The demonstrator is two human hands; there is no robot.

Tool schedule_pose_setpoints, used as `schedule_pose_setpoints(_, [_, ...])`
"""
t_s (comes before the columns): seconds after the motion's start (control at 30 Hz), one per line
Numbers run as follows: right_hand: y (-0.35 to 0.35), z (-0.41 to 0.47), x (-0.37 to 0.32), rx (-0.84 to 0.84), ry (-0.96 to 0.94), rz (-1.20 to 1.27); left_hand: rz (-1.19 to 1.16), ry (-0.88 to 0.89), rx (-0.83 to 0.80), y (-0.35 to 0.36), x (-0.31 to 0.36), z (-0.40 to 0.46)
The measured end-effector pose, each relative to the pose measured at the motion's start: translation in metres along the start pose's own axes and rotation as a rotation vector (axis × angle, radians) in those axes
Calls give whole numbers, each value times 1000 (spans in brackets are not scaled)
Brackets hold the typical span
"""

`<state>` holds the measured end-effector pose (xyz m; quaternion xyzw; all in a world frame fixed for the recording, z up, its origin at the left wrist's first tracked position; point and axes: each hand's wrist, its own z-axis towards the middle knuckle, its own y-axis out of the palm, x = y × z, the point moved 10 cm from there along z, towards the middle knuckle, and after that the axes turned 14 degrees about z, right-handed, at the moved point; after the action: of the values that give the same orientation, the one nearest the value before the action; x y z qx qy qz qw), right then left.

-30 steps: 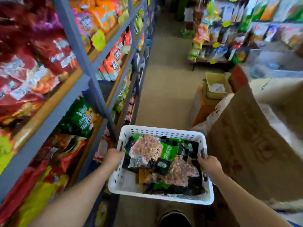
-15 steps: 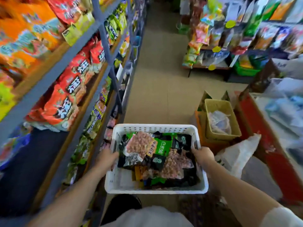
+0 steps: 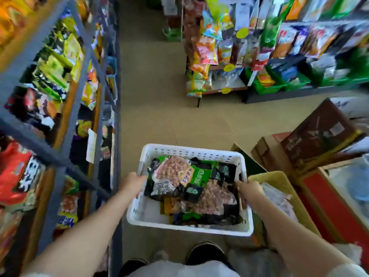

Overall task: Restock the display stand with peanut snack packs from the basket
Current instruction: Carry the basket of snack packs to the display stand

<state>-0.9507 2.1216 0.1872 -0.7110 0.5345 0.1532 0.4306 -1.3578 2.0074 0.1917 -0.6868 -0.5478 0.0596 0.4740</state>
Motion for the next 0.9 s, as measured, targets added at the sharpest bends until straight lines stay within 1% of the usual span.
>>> schedule_pose_setpoints(0.1, [7,52,-48,36,-1,58,40,52,-40,-8,73,67])
schedule_pose_setpoints(0.23, [16,146,-104,35,49,53,114,122,-62,2,169,161])
schedule_pose_setpoints(0.4, [2,264,-189,76,139,146,232,154,-67,9,307,251])
schedule_pose_setpoints(0.47, [-12,302,-228,110,154,182,219,178,-92,11,367,285])
schedule_pose_setpoints(0.6, [-37,370,-301,171,126,178,177,254,-136,22,480,347])
schedule_pose_setpoints(0.73, [-50,455,-341,219,148,227,193,333,-190,53,585,420])
schedule_pose_setpoints(0.9, [-69,542,-372,340,270,304,360,456,-294,103,729,500])
